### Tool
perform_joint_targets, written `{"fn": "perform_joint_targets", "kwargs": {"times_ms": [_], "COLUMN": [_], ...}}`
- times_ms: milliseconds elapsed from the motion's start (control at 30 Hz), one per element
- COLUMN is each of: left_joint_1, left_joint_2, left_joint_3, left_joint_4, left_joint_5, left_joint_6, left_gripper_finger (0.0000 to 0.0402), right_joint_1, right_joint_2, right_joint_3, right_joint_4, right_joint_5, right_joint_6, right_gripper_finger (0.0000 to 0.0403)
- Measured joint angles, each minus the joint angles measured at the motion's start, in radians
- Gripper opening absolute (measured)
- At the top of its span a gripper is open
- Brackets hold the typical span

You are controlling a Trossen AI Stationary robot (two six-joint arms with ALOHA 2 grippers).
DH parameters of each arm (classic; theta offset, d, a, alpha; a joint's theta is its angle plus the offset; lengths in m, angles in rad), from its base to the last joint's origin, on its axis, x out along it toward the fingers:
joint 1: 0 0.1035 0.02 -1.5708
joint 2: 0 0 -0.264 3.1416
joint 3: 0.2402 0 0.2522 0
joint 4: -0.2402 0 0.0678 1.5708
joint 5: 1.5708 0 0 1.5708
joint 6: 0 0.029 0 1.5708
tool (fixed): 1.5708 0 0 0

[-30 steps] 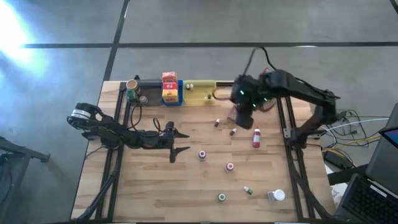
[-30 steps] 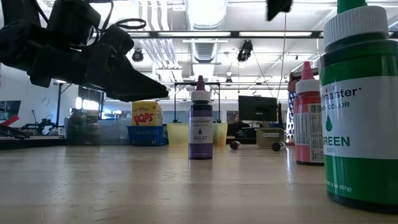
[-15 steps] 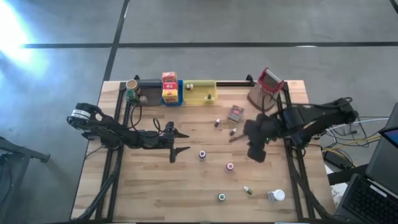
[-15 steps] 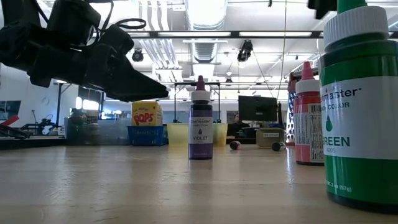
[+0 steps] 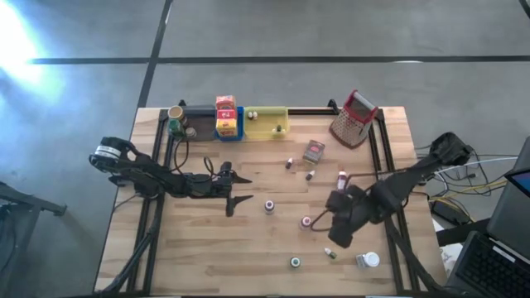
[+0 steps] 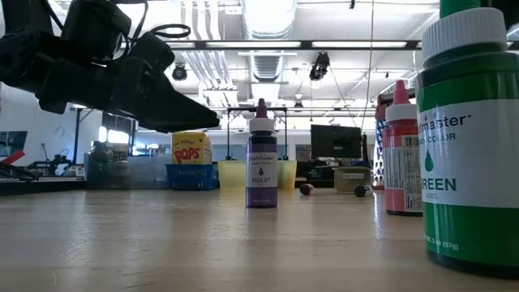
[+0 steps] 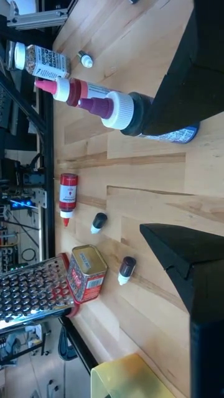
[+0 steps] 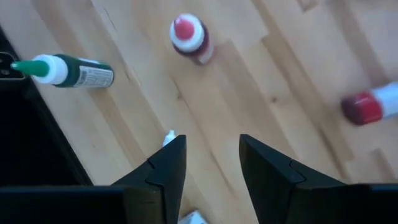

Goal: Pick & Place Kitchen Items
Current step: Put the small light green food coloring bottle into the yellow bin

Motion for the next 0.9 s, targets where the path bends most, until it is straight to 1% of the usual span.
{"fn": "perform_joint_targets", "kwargs": {"times_ms": [100,267,500,600,700,800,900], "left_joint_1": [0.0,0.0,0.0,0.0,0.0,0.0,0.0], "left_joint_2": [0.0,0.0,0.0,0.0,0.0,0.0,0.0], "left_joint_3": [0.0,0.0,0.0,0.0,0.0,0.0,0.0], "left_joint_4": [0.0,0.0,0.0,0.0,0.0,0.0,0.0], "left_joint_5": [0.0,0.0,0.0,0.0,0.0,0.0,0.0], "left_joint_6": [0.0,0.0,0.0,0.0,0.0,0.0,0.0], "left_gripper_finger": [0.025,0.025,0.025,0.025,0.025,0.025,0.025], "right_joint_1": [0.02,0.026,0.015,0.012,0.011,0.011,0.011], "right_joint_2": [0.045,0.15,0.325,0.393,0.452,0.49,0.511], "right_joint_3": [-0.002,0.029,0.124,0.172,0.213,0.244,0.258], "right_joint_4": [0.007,0.009,0.007,0.007,0.008,0.008,0.005], "right_joint_5": [0.002,-0.008,-0.076,-0.105,-0.107,-0.113,-0.142], "right_joint_6": [0.094,0.214,0.252,0.26,0.268,0.268,0.268], "right_gripper_finger": [0.0146,0.0134,0.0121,0.0128,0.014,0.0153,0.0165]}}
